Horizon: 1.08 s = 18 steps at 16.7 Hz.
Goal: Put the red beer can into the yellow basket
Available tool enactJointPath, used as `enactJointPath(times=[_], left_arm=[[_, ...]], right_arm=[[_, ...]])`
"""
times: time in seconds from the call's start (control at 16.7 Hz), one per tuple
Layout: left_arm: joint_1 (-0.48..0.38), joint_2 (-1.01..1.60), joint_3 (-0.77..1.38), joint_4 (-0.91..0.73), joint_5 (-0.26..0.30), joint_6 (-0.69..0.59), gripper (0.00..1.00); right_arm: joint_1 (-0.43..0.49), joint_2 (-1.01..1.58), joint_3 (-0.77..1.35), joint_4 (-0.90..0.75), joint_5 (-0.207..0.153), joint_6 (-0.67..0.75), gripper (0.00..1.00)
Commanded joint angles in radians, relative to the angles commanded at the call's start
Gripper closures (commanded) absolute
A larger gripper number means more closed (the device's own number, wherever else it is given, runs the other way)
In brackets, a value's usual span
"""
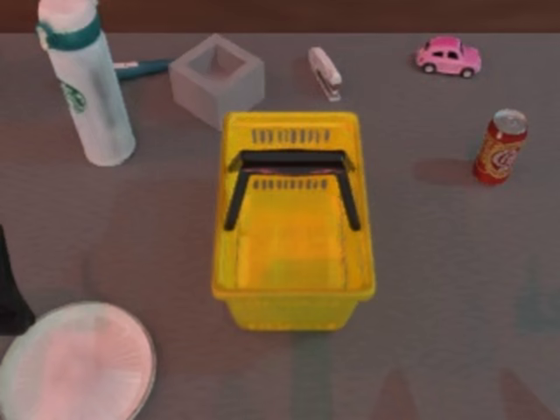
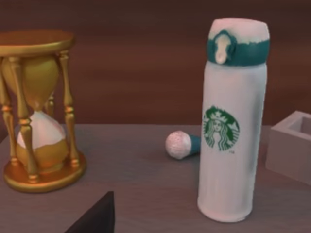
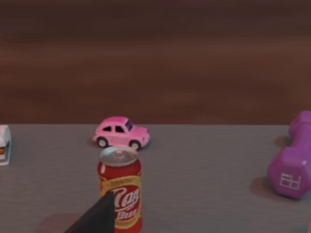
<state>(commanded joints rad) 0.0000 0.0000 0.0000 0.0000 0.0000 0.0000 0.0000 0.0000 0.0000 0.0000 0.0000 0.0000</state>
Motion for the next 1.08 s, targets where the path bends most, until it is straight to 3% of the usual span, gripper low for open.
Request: enactJointPath(times=[0.24, 0.48, 1.08], left_arm=[[0.0, 0.0, 0.0, 0.0, 0.0, 0.0, 0.0], [0.0, 0.0, 0.0, 0.0, 0.0, 0.0, 0.0], [0.0, 0.0, 0.0, 0.0, 0.0, 0.0, 0.0]], right_arm=[[0.005, 0.029, 0.028, -0.019, -0.004, -0.007, 0.0], [0.026, 0.204, 0.201, -0.13, -0.017, -0.046, 0.0], [0.075, 1.1, 1.065, -0.674, -0.025, -0.25, 0.0]])
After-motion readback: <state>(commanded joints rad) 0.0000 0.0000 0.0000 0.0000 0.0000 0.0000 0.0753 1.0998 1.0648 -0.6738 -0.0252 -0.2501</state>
